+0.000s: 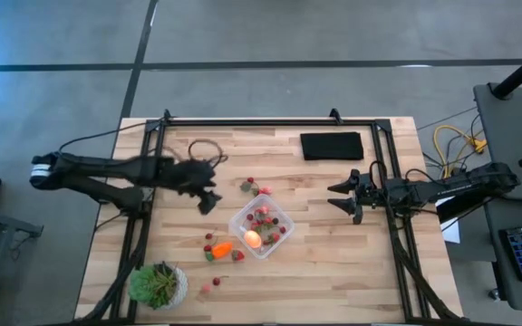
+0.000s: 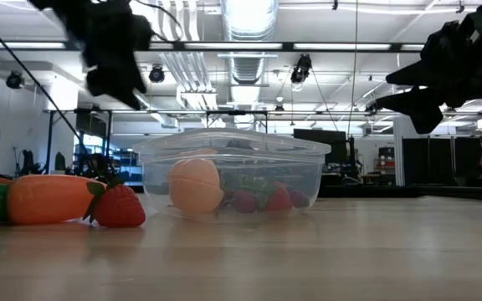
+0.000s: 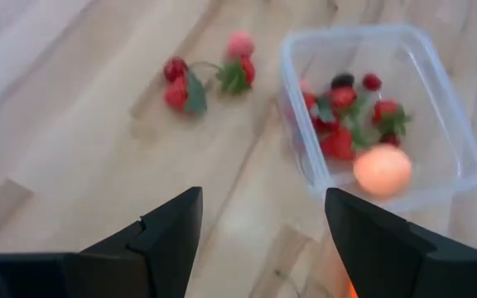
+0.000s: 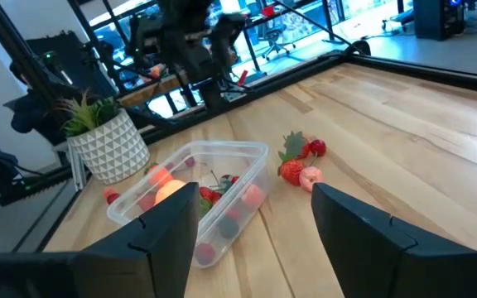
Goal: Pick and placing Produce into tupperware
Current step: Put the pink peach into the transparent container
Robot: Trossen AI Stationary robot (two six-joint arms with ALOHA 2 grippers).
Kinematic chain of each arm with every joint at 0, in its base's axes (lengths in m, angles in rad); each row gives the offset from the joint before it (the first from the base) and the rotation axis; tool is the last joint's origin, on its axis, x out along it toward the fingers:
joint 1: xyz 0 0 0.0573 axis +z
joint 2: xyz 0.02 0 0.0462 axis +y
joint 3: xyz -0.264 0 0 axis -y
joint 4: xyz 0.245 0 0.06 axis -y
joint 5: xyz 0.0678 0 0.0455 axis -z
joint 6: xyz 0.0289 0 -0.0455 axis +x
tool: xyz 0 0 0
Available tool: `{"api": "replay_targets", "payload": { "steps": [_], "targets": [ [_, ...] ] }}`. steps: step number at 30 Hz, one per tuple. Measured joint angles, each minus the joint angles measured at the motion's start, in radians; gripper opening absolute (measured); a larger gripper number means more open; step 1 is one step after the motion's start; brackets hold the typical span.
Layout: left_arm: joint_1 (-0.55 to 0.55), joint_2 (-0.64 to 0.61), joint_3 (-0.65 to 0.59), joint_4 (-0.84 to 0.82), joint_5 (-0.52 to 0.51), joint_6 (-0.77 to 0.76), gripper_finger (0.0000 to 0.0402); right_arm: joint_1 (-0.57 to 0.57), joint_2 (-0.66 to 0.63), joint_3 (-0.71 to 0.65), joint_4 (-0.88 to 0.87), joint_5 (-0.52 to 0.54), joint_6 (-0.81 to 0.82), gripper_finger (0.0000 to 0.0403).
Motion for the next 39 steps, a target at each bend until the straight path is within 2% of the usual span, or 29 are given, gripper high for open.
{"api": "replay_targets", "payload": {
  "steps": [3,6,8,11,15,20,23,28,31,39],
  "targets": [
    [0.1,0.088,0.097,-0.005,0.059,-0.011,0.0242,0.0,0.0,0.0,0.0,0.0,0.0,0.0226],
    [0.215,0.174,0.171,-0.01,0.227,0.005,0.0242,0.0,0.0,0.0,0.0,0.0,0.0,0.0226],
    [0.262,0.221,0.203,-0.015,0.311,0.097,0.0242,0.0,0.0,0.0,0.0,0.0,0.0,0.0226],
    [0.266,0.251,0.241,-0.102,0.363,0.323,0.0242,0.0,0.0,0.0,0.0,0.0,0.0,0.0226],
    [0.234,0.225,0.25,-0.255,0.354,0.409,0.0242,0.0,0.0,0.0,0.0,0.0,0.0,0.0226],
    [0.197,0.14,0.208,-0.401,0.331,0.326,0.0242,0.0,0.0,0.001,0.001,0.0,0.0,0.0226],
    [0.142,0.077,0.177,-0.413,0.329,0.274,0.0242,0.0,0.0,0.001,0.001,0.0,0.0,0.0226],
    [0.042,-0.012,0.127,-0.349,0.334,0.091,0.0242,0.0,0.0,0.001,0.001,0.0,0.0,0.0226],
    [0.017,-0.041,0.114,-0.295,0.335,0.008,0.0242,0.0,0.0,0.001,0.0,0.0,0.0,0.0226],
    [0.017,-0.046,0.113,-0.103,0.331,-0.032,0.0242,0.0,0.0,0.001,0.0,0.0,0.0,0.0226]
  ]
}}
